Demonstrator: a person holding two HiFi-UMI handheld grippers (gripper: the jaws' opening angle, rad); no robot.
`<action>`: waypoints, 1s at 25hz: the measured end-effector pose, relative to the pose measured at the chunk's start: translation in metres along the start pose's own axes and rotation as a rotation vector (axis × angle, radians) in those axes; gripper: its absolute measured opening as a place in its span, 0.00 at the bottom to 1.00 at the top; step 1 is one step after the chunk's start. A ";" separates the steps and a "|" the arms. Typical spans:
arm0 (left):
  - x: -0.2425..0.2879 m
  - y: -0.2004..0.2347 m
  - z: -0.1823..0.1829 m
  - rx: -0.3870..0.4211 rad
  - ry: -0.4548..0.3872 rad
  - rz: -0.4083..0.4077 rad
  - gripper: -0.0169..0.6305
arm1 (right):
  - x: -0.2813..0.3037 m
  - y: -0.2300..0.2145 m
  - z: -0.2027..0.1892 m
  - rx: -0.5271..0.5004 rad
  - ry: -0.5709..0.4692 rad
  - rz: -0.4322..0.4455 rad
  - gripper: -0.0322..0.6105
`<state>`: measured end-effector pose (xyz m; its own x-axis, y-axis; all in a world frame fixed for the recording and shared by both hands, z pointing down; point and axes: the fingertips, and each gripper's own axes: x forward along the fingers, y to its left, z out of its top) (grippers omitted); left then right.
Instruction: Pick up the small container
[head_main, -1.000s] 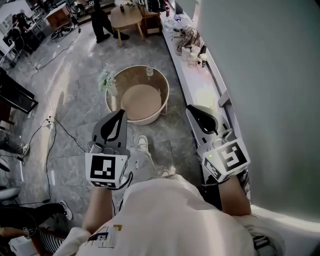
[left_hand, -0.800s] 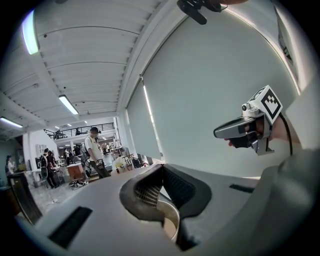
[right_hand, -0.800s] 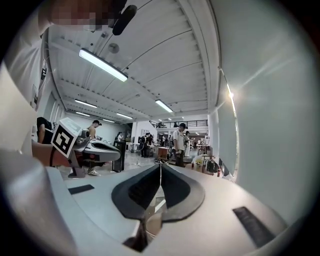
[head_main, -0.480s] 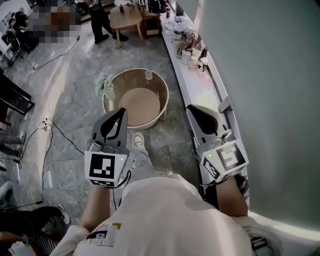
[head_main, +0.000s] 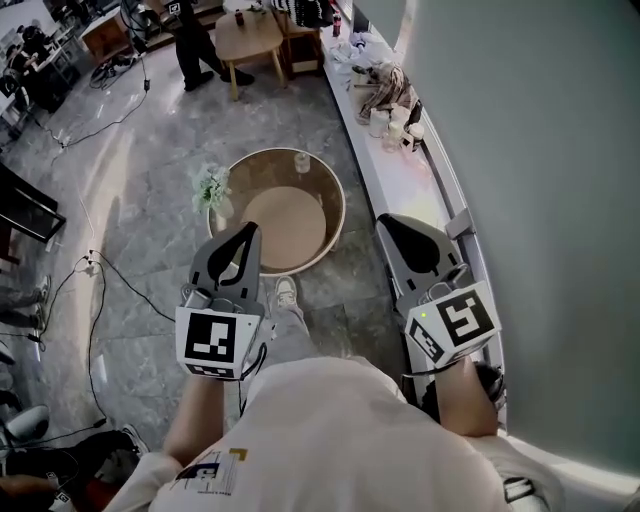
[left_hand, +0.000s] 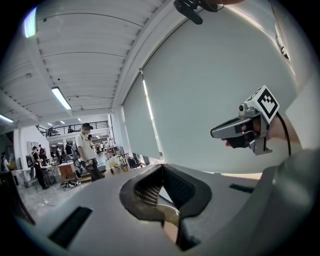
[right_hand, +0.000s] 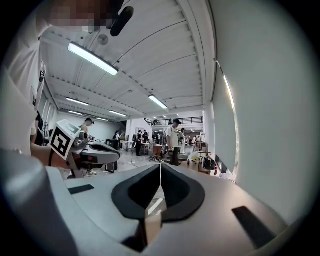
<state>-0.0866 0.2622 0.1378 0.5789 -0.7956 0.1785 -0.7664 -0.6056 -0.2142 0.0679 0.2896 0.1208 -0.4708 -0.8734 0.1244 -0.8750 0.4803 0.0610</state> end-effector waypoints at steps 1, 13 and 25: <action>0.006 0.007 -0.001 -0.002 0.002 -0.006 0.04 | 0.009 -0.001 0.001 0.001 0.001 -0.002 0.07; 0.089 0.104 -0.007 -0.027 0.024 -0.058 0.04 | 0.137 -0.034 0.019 0.002 0.050 -0.025 0.07; 0.191 0.207 -0.018 -0.044 0.036 -0.138 0.04 | 0.281 -0.071 0.032 0.000 0.100 -0.059 0.07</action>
<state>-0.1396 -0.0149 0.1447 0.6701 -0.7030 0.2382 -0.6917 -0.7078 -0.1433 -0.0061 0.0076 0.1199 -0.4051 -0.8876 0.2193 -0.9007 0.4286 0.0710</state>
